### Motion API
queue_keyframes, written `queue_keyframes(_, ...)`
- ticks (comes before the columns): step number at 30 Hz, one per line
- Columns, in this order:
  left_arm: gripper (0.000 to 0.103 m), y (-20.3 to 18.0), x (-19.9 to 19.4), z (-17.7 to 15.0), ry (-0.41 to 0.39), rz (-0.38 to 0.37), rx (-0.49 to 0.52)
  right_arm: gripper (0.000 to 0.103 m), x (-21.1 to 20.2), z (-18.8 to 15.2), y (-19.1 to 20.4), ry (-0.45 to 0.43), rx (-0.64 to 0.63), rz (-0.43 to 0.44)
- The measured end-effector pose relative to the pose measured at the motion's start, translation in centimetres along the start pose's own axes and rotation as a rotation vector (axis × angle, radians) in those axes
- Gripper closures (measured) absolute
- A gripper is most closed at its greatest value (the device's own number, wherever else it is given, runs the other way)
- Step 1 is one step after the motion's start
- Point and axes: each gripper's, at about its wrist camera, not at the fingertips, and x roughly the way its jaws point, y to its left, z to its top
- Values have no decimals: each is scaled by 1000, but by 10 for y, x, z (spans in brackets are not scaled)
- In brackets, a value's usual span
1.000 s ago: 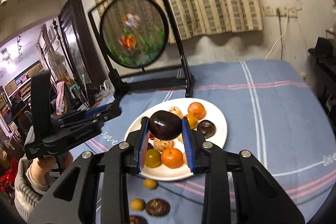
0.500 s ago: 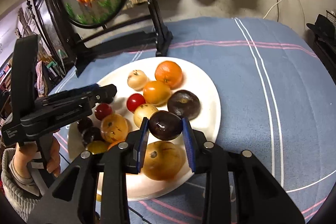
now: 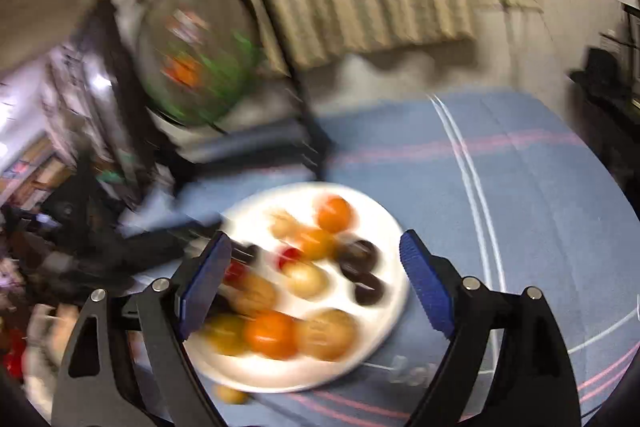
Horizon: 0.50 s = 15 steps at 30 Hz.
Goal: Organize fruits
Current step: 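Move both open tools back toward the remaining fruits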
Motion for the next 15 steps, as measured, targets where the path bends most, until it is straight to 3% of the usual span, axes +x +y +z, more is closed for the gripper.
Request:
queue_keyframes(2,34,-4,-12,-5,-9,11,19,9,-22,8,16,-33,-31,67)
queue_keyframes(4,17,-4,-29,-16,-29,33,34,8,-39,8,28,-58,-59,75)
queue_keyframes(12,16,-8,-79,-89,-5,57,95,8,-62,-18,33,2,-45,70)
queue_keyframes(15,13,-12,-90,-118,7,59,120,8,-73,-43,25,11,-19,62)
